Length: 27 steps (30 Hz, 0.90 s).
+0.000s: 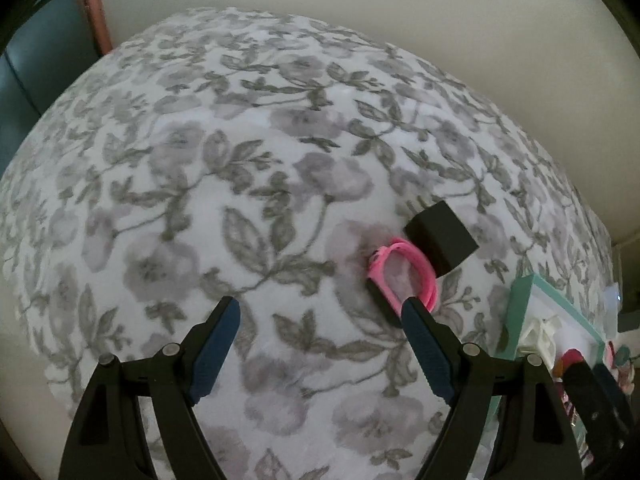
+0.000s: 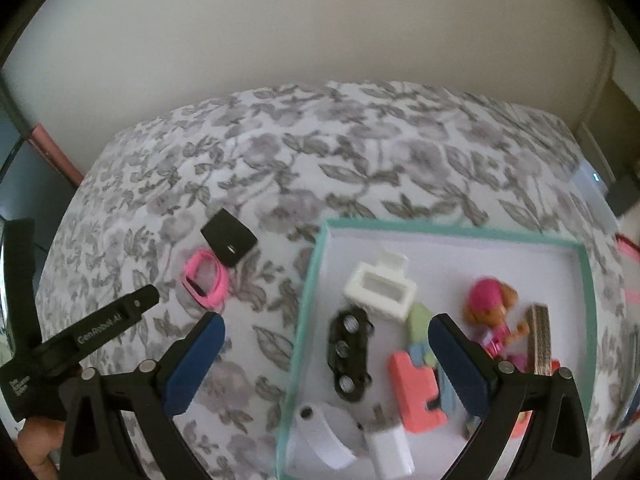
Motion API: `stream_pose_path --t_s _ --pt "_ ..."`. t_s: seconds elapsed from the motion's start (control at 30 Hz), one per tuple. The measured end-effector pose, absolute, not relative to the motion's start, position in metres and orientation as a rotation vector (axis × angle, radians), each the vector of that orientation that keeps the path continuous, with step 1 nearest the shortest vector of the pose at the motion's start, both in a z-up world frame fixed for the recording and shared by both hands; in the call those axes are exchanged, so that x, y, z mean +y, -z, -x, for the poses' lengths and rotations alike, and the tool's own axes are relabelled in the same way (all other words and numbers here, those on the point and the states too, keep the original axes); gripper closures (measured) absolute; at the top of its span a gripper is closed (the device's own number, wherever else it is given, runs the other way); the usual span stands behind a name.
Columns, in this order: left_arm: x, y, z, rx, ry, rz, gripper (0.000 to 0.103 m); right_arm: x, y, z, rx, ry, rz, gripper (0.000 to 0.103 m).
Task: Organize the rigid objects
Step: 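Move both open tools back toward the pink band and black charger, then grasp the pink band with the left tool while the right tool grasps the black charger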
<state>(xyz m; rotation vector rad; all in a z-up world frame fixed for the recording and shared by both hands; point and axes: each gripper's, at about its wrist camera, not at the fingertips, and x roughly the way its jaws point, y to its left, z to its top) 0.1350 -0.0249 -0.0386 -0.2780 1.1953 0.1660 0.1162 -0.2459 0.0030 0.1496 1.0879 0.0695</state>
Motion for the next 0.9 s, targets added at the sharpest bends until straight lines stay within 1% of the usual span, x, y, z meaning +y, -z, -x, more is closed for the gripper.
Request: stream_pose_path --t_s 0.47,0.57,0.77,0.9 --pt "-0.079 0.073 -0.165 1.225 0.036 0.068 0.02 -0.224 0.011 -0.175 1.104 -0.135 -0.102 0.0" --pt "-0.078 0.079 -0.168 1.23 0.042 0.063 0.023 -0.215 0.016 -0.186 1.111 -0.164 -0.096 0.009" --pt "-0.076 0.078 -0.171 1.205 0.053 0.057 0.038 -0.207 0.029 -0.198 1.129 -0.195 -0.095 0.009" --pt "-0.072 0.076 -0.174 1.19 0.061 0.049 0.041 -0.2 0.036 -0.204 1.137 -0.225 -0.101 0.01"
